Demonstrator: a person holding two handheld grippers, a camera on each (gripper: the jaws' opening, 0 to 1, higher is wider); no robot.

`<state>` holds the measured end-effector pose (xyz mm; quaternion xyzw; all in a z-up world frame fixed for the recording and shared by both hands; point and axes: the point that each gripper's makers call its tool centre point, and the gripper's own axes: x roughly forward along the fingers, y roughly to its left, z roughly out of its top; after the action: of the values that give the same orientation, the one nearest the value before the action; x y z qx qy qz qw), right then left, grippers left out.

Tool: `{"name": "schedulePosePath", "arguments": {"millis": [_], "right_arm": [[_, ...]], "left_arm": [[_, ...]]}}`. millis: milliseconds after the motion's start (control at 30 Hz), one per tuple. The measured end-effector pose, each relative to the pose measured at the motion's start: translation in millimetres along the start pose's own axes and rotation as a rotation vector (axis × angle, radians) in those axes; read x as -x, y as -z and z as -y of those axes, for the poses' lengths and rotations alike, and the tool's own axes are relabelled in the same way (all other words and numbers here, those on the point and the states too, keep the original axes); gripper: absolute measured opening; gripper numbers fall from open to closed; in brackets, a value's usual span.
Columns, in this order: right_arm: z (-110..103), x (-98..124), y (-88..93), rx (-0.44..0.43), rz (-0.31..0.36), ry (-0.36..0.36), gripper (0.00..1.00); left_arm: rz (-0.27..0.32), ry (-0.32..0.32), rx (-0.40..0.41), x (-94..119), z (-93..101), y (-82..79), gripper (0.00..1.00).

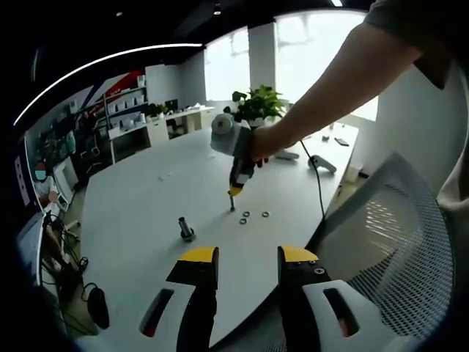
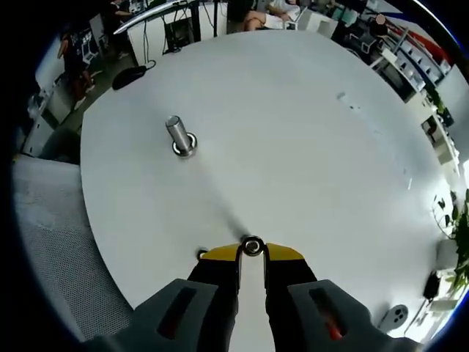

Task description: Place the washer onto the threaded stud by aligning its center hole with the stud, sliding it down to the base, and recovering from edge contact or off-axis alignment until the washer reaches the visible bottom stop.

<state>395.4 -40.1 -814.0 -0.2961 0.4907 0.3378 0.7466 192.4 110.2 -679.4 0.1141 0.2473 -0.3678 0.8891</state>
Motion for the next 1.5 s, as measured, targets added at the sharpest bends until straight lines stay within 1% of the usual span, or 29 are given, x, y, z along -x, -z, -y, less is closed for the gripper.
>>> {"name": "schedulePosePath", "arguments": {"millis": [333, 533, 800, 1033, 1233, 1400, 1500], "right_arm": [[-8.4, -8.4, 2.3, 0.003, -0.021, -0.020, 0.13], [-14.0, -14.4, 9.7, 0.009, -0.046, -0.029, 0.13], [-18.1, -24.2, 15.3, 0.023, -0.069, -0.040, 0.13], [-13.0, -36.5, 21.2, 0.011, -0.089, -0.050, 0.13], [-16.1, -41.8, 25.0, 0.003, -0.104, -0.061, 0.14], [-15.7, -40.7, 24.1, 0.003, -0.102, -0.060, 0.14], [-15.4, -40.3, 23.7, 0.001, -0.102, -0.058, 0.14]], "left_arm": [[-0.016, -0.006, -0.006, -0.9, -0.7, 2.9, 0.30], [-0.021, -0.009, -0.010, -1.2, -0.8, 3.6, 0.30], [-0.028, -0.012, -0.012, -1.6, -1.6, 5.3, 0.30], [-0.034, -0.019, -0.012, -1.4, -2.9, 6.7, 0.30], [-0.039, -0.022, -0.013, -1.6, -3.0, 7.5, 0.30], [-0.040, -0.024, -0.019, -1.5, -2.9, 7.6, 0.30], [-0.030, -0.027, -0.020, -0.9, -4.0, 5.9, 0.29]]}}
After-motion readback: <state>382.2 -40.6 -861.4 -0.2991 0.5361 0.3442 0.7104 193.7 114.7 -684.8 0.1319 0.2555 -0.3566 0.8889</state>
